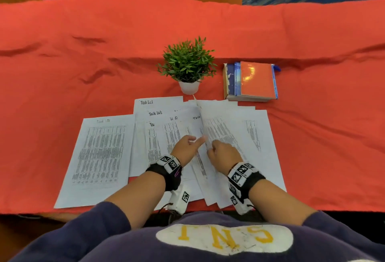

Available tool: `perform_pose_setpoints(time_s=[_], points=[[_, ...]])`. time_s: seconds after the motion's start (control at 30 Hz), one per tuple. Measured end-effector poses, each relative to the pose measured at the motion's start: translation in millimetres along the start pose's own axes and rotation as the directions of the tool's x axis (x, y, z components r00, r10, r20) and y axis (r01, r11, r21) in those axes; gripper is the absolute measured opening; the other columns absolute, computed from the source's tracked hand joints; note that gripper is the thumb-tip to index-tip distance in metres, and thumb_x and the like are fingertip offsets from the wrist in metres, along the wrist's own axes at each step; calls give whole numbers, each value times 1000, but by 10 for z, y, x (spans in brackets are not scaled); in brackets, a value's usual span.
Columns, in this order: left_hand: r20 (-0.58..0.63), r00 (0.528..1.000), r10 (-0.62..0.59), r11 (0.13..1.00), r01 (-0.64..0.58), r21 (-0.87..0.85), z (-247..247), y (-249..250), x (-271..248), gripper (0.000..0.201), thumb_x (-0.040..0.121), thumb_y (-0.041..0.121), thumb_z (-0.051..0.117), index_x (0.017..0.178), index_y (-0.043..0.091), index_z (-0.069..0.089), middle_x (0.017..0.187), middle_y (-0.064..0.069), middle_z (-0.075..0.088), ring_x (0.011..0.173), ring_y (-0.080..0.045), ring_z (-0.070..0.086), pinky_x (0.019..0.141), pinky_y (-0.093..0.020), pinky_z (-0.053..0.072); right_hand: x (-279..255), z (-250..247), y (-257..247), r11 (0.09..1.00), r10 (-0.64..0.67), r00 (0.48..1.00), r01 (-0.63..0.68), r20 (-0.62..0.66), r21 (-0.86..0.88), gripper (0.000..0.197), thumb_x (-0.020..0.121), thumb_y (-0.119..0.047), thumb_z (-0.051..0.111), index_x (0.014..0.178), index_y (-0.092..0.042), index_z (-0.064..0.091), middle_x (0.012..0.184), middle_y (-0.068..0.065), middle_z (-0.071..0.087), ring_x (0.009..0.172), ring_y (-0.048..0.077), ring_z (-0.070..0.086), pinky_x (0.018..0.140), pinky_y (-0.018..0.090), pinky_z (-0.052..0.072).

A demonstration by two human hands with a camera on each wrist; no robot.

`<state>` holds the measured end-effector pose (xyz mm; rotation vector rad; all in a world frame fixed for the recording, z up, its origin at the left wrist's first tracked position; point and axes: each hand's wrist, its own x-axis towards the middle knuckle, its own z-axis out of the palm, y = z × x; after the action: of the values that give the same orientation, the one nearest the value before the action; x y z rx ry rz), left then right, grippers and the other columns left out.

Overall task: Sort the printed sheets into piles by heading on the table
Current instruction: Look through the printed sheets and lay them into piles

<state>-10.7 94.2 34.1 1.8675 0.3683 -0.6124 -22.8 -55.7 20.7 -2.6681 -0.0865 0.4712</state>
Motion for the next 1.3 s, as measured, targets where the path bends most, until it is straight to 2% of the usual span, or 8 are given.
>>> perform_pose_setpoints(time_s=[0.1,0.2,0.4,0.63,0.97,1.07,1.17,1.3], points=[[-16,999,-44,989,42,-139,141,88,19,76,77,61,65,130,9,49,119,-4,61,105,-22,63,93,-41,53,-103,-125,-75,981,-159,984,149,76,122,29,98,-30,40,97,-9,59,89,8,66,76,25,61,66,34,48],[-122,992,27,998,-20,54,182,134,19,21,89,22,61,108,14,57,97,3,62,92,-20,61,74,-26,51,-151,-210,23,929,-245,959,191,139,318,27,96,-32,48,113,-17,61,115,3,66,87,17,65,78,33,53],[-211,976,61,986,-26,162,-73,-3,49,20,92,2,46,98,18,56,85,0,59,73,-15,58,58,-22,47,155,-320,828,953,161,987,-161,24,256,33,91,-30,58,120,-12,57,130,9,54,118,23,50,96,32,43],[-320,947,-11,999,20,27,-496,-188,-82,15,87,6,61,97,17,59,99,-7,63,94,-26,60,83,-33,48,304,-139,1327,894,447,894,-448,27,2,70,78,-39,73,129,-6,38,131,18,42,125,35,39,96,42,42],[-385,919,-84,994,49,-100,-691,-424,-93,48,77,36,75,117,13,64,115,-4,68,104,-24,63,96,-39,48,330,-295,1441,856,420,906,-378,-48,352,14,88,1,40,87,-9,50,80,10,57,64,24,50,53,28,39],[-375,920,-111,989,64,-135,-735,-598,70,81,55,66,79,117,16,63,120,-2,66,110,-26,62,98,-48,47,310,-421,1420,783,377,925,-286,-55,553,15,88,1,46,87,-12,54,80,10,60,64,24,53,59,31,46],[-325,940,-106,985,53,-167,-653,-458,39,56,67,51,79,101,9,65,105,-4,70,105,-30,64,97,-47,48,263,-466,1343,675,291,957,-199,-9,711,23,86,0,56,99,-19,59,101,11,69,86,27,66,81,40,55],[-277,957,-93,985,48,-165,-475,-226,-39,89,74,58,71,135,1,43,133,0,51,124,-22,48,104,-33,34,266,-407,1099,503,231,971,-177,65,846,29,84,1,61,98,-25,65,109,8,70,101,29,67,94,49,51]])
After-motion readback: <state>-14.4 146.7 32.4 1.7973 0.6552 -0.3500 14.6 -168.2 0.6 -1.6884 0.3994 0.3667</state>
